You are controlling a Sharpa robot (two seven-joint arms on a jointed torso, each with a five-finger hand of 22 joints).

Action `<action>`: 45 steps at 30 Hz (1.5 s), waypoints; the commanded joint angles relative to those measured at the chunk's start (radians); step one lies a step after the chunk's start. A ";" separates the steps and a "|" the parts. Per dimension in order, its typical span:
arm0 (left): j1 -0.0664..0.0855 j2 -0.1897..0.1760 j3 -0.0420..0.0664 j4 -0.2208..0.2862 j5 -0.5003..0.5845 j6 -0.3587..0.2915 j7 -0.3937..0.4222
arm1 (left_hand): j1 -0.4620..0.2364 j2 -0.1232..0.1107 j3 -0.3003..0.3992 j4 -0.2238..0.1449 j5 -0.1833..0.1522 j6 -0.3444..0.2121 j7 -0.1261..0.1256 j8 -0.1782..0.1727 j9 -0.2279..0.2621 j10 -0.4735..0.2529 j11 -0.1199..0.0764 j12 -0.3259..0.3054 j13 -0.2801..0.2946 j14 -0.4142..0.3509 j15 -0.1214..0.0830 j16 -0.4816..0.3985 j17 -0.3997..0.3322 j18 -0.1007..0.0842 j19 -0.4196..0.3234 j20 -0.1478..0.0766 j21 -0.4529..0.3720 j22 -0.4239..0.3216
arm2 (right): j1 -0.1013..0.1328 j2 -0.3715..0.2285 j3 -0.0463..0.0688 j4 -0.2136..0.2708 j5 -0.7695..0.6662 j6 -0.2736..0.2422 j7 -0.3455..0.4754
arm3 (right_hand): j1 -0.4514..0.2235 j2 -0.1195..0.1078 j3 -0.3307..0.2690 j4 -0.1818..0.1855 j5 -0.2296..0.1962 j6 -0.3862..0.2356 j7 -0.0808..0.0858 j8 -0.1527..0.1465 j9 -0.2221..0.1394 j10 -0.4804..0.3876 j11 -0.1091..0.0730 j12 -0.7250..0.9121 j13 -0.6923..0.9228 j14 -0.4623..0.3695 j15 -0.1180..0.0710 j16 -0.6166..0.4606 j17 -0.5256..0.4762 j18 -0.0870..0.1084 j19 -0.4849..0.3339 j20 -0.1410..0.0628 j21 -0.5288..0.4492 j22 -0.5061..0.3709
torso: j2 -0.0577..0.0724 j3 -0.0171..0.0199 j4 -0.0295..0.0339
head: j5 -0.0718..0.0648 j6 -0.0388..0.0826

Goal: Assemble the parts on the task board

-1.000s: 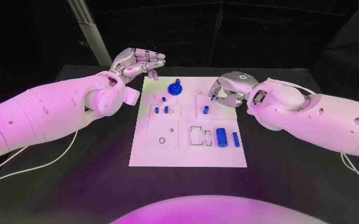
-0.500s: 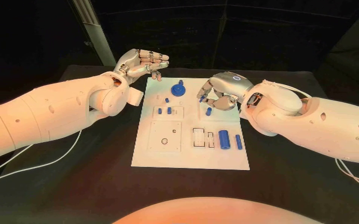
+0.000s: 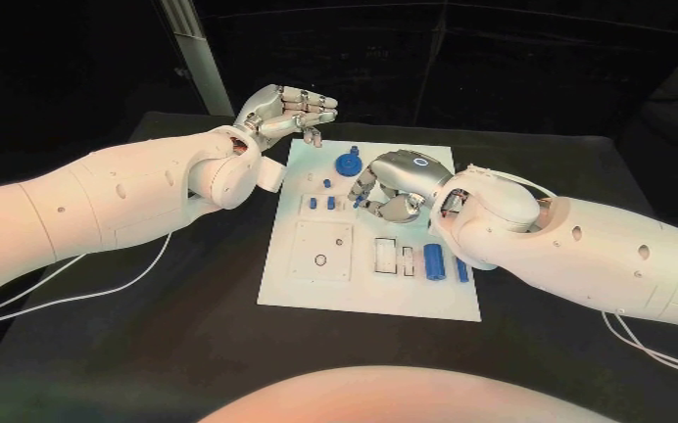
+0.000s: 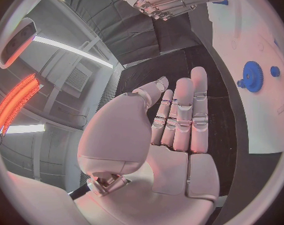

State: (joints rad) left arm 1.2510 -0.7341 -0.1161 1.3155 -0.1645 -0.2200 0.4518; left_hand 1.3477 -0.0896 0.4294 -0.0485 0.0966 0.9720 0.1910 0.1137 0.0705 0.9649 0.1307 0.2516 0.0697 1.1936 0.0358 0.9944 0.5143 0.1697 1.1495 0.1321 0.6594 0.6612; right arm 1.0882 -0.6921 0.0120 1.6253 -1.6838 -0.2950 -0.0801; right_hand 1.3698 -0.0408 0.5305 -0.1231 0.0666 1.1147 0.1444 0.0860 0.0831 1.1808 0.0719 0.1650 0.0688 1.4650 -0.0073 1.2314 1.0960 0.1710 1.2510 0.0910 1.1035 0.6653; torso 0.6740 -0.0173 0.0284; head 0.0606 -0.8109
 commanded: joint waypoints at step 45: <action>0.002 0.010 0.000 -0.003 0.002 0.012 -0.002 | 0.005 0.001 0.002 -0.002 -0.001 0.003 0.002 0.007 -0.001 -0.011 -0.001 0.005 -0.001 -0.005 0.000 -0.003 -0.002 0.013 -0.008 0.000 -0.004 -0.001 | -0.037 0.101 -0.034 -0.061 -0.072 0.118 0.002 | -0.005 -0.005 0.007 0.001 0.005 -0.004 0.008 -0.009 -0.001 -0.002 0.008 -0.012 0.000 0.029 -0.001 0.011 0.008 -0.021 0.005 0.003 0.010 0.004 | 0.000 0.0007 -0.0008 | 0.035 -0.030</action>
State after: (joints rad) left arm 1.2511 -0.7252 -0.1161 1.3131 -0.1643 -0.2194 0.4488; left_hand 1.3477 -0.0897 0.4293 -0.0484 0.0966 0.9720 0.1910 0.1175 0.0705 0.9610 0.1272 0.2516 0.0699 1.1936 0.0358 0.9944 0.5139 0.1697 1.1495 0.1321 0.6594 0.6612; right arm 1.0496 -0.5922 -0.0225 1.5644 -1.7477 -0.1920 -0.0831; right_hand 1.3697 -0.0408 0.5327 -0.1254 0.0663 1.1088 0.1457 0.0838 0.0811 1.1807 0.0720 0.1567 0.0677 1.4650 -0.0073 1.2371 1.1029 0.1550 1.2510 0.0911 1.1070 0.6673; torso 0.6734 -0.0167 0.0276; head 0.0939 -0.8406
